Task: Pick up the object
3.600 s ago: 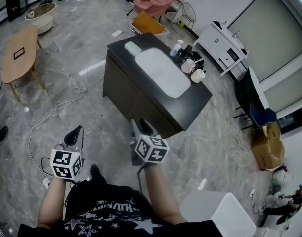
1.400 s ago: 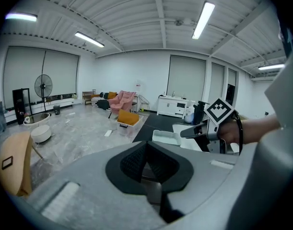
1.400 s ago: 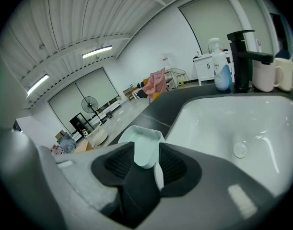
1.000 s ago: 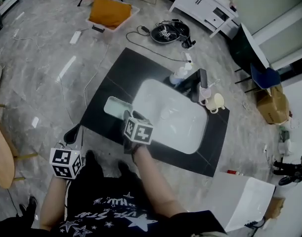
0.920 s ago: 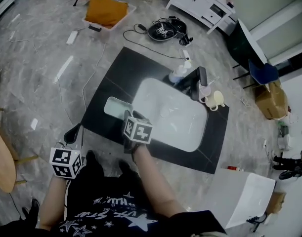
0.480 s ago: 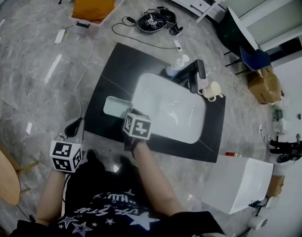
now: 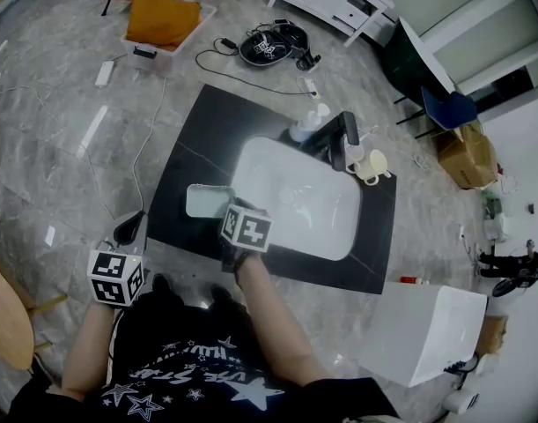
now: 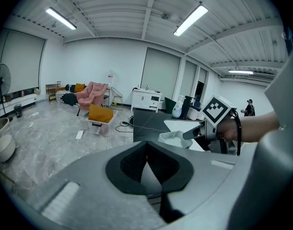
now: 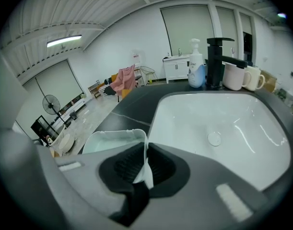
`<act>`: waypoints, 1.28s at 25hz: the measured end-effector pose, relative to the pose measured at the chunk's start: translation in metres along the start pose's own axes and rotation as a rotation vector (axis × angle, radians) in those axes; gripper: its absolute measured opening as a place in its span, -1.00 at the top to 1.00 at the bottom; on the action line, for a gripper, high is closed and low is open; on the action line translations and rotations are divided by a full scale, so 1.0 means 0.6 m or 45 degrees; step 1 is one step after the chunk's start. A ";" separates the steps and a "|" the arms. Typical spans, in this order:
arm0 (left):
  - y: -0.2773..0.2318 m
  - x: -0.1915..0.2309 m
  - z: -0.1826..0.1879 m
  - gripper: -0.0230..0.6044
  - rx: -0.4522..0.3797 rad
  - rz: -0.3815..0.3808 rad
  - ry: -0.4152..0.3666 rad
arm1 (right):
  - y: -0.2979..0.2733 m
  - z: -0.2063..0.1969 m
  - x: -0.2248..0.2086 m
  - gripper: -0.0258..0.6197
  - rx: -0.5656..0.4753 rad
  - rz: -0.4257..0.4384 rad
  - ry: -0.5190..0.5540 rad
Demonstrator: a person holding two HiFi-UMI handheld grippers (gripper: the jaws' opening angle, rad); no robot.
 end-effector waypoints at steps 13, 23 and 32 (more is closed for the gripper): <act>0.024 -0.105 0.007 0.90 -0.084 0.163 -0.024 | 0.063 0.052 -0.058 0.87 -0.125 0.208 0.071; 0.090 -0.214 -0.033 0.90 -0.164 0.400 0.092 | 0.132 0.049 -0.117 0.89 -0.162 0.398 0.211; 0.136 -0.290 -0.085 0.90 -0.138 0.505 0.156 | 0.156 0.009 -0.142 0.89 -0.133 0.515 0.251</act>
Point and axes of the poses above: the fingertips, and each gripper's own axes: y backward along the fingers, x to its left, z out of its top, the point moved 6 cm from there along y, backward along the fingers, and after that the axes turned 1 degree about y, right-handed, at the moved point
